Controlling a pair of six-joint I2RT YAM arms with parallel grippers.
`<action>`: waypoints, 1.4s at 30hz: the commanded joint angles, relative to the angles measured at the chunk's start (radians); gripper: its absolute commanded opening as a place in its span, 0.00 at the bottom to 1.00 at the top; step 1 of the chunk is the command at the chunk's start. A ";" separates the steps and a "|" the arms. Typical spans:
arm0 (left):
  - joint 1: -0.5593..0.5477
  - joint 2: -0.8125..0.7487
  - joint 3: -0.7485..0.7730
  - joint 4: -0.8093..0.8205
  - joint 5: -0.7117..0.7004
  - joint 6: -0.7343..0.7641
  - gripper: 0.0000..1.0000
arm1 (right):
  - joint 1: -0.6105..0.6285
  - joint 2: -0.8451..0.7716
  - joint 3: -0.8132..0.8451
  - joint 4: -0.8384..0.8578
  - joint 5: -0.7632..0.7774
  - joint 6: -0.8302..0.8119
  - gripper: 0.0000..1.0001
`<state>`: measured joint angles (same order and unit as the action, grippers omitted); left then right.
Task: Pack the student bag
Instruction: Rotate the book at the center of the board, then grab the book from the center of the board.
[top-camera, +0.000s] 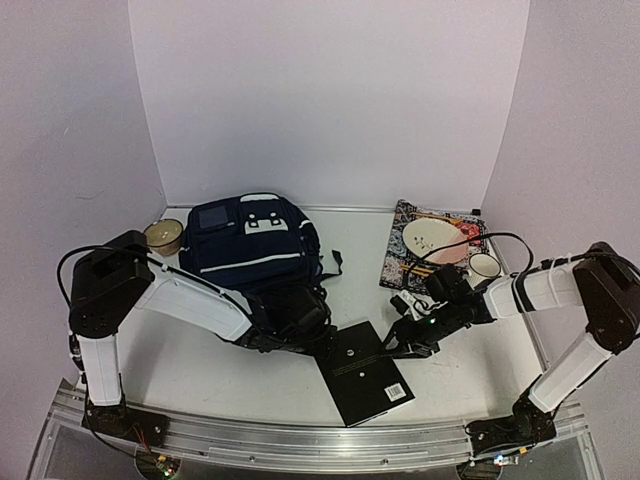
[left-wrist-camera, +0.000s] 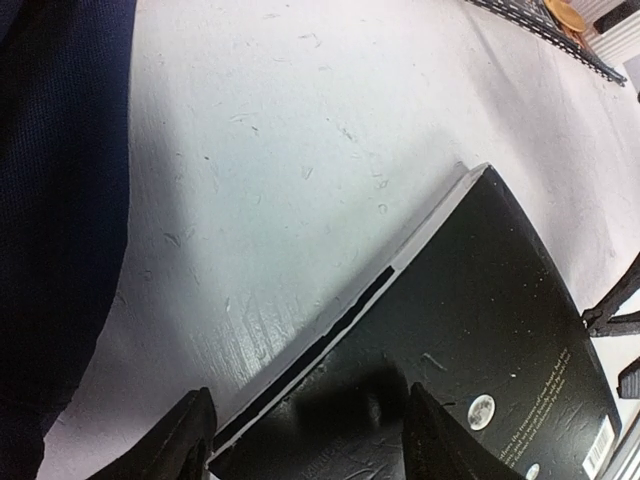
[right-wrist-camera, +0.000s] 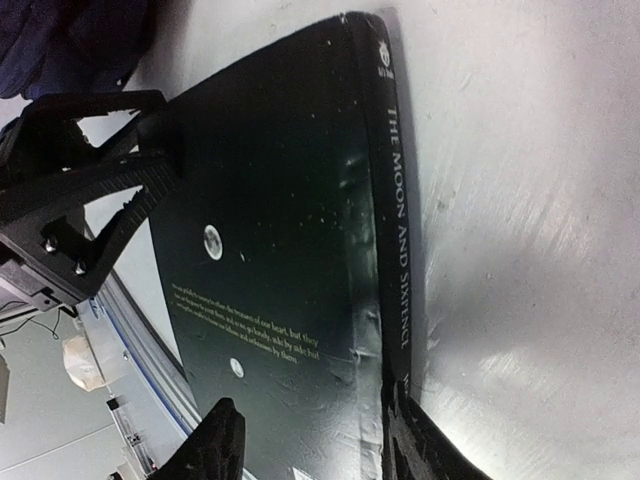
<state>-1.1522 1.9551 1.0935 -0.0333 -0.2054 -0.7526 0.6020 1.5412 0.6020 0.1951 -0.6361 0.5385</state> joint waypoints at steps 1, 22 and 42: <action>-0.004 -0.088 -0.006 -0.075 -0.032 -0.050 0.70 | 0.007 0.029 0.035 -0.045 0.054 -0.005 0.50; -0.059 0.009 -0.065 -0.015 0.195 -0.210 0.49 | 0.033 0.072 -0.007 0.055 -0.062 0.009 0.53; -0.032 0.033 -0.120 0.180 0.224 -0.248 0.40 | 0.041 -0.119 0.047 0.264 -0.197 0.137 0.47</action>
<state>-1.1603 1.9190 0.9961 0.0979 -0.0804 -0.9941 0.6113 1.4714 0.5751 0.2546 -0.6661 0.6590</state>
